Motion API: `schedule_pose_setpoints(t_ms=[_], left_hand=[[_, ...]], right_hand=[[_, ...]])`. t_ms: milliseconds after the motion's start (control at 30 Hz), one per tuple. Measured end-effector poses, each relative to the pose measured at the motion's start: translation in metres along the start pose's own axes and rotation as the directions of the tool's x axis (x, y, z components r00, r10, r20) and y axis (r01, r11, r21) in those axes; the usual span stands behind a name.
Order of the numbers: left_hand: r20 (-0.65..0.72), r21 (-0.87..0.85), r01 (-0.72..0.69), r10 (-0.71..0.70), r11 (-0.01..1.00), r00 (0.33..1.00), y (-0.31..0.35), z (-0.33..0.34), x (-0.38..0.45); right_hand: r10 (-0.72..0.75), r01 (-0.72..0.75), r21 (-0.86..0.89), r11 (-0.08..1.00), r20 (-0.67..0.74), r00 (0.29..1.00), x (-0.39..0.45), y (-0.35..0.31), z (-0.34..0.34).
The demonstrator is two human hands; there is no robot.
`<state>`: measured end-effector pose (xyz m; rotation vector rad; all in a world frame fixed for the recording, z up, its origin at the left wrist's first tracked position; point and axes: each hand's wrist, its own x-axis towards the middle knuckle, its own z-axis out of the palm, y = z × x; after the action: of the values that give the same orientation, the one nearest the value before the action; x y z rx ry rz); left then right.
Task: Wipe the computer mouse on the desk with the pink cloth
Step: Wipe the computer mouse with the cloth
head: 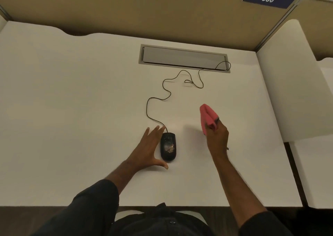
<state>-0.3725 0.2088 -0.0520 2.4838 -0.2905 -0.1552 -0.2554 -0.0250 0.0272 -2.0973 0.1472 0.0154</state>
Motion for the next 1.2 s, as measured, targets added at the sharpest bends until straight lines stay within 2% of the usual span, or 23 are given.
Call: schedule_pose_setpoints(t_ms=[133, 233, 300, 433, 733, 1200], left_hand=[[-0.002, 0.015, 0.015, -0.015, 1.0, 1.0, -0.002, 0.005, 0.0], [0.009, 0.023, 0.023, -0.023, 0.999, 1.0, -0.001, 0.005, 0.001], [0.004, 0.016, 0.022, -0.022, 1.0, 1.0, 0.0, 0.005, 0.001], [-0.02, -0.015, 0.019, -0.019, 1.0, 1.0, 0.0, 0.005, 0.001], [-0.037, -0.038, 0.045, -0.046, 0.998, 0.998, -0.007, 0.014, 0.004], [-0.054, -0.029, 0.064, -0.065, 0.998, 0.996, -0.008, 0.018, 0.005]], right_hand=[[-0.181, 0.194, -0.14, 0.971, 0.102, 0.978, -0.025, 0.014, 0.024], [-0.286, 0.323, -0.153, 0.934, 0.221, 0.932, -0.041, 0.025, 0.042], [-0.307, 0.354, -0.145, 0.924, 0.27, 0.912, -0.05, 0.031, 0.051], [-0.314, 0.376, -0.147, 0.915, 0.329, 0.891, -0.06, 0.039, 0.061], [-0.326, 0.395, -0.151, 0.906, 0.344, 0.88, -0.066, 0.04, 0.063], [-0.299, 0.372, -0.241, 0.896, 0.291, 0.909, -0.076, 0.042, 0.074]])
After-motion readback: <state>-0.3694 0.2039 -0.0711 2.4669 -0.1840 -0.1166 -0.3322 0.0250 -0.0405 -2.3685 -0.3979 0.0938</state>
